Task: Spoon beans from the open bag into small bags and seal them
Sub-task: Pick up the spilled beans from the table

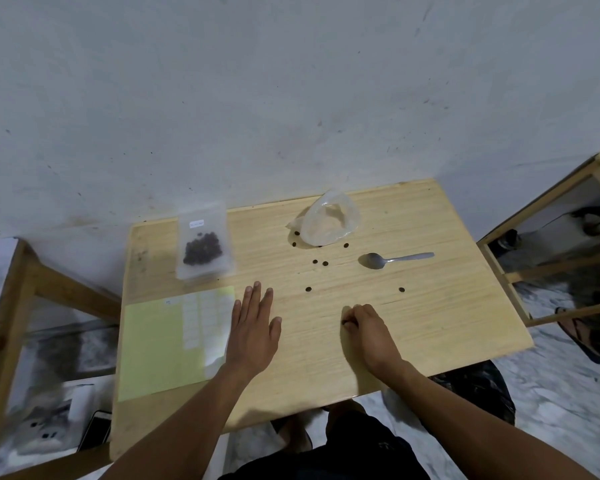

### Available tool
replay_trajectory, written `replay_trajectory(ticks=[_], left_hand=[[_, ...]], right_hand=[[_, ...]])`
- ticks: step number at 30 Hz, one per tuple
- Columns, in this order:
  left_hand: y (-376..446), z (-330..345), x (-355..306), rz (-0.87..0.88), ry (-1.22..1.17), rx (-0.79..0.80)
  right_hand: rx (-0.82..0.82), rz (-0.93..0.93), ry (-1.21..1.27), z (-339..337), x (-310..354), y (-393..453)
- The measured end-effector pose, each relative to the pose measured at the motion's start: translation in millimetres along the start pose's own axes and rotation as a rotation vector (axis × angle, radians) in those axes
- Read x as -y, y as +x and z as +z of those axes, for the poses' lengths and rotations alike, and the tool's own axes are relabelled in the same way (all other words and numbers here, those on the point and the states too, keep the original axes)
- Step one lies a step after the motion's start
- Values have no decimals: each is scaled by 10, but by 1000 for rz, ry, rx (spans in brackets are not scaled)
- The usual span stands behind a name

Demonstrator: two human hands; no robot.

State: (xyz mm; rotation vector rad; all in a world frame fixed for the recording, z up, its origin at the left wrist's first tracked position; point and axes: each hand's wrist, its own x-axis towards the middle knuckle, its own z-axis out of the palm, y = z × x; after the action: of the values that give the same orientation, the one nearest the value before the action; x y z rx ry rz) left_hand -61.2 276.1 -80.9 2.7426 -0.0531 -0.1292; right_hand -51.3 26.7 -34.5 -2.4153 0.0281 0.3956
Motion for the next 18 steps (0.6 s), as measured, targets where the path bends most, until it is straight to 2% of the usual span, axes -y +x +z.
replay_trajectory(ticks=[2,3,6,8,10,12,14,16,18], left_hand=[[-1,2,-3,-1,-12,-4],[0,0,-4,-2,-18,-1],[2,-12,-5,1,-18,9],[4,-14,-5,3,-5,8],[4,-6,-1,1,-2,5],[3,0,8,0,-8,11],[7,-2,19,0,-13,20],[9,-4,21,5,-12,20],[11,-10,24,5,-6,19]], right_hand=[[26,6,-4,6,5,15],[12,49,69,4,29,19],[-46,272,491,-70,115,50],[44,361,764,-154,197,92],[169,408,1184,-238,286,131],[268,421,1546,-316,375,166],[379,392,1784,-387,465,181],[457,346,1902,-480,586,171],[444,329,1929,-536,691,190]])
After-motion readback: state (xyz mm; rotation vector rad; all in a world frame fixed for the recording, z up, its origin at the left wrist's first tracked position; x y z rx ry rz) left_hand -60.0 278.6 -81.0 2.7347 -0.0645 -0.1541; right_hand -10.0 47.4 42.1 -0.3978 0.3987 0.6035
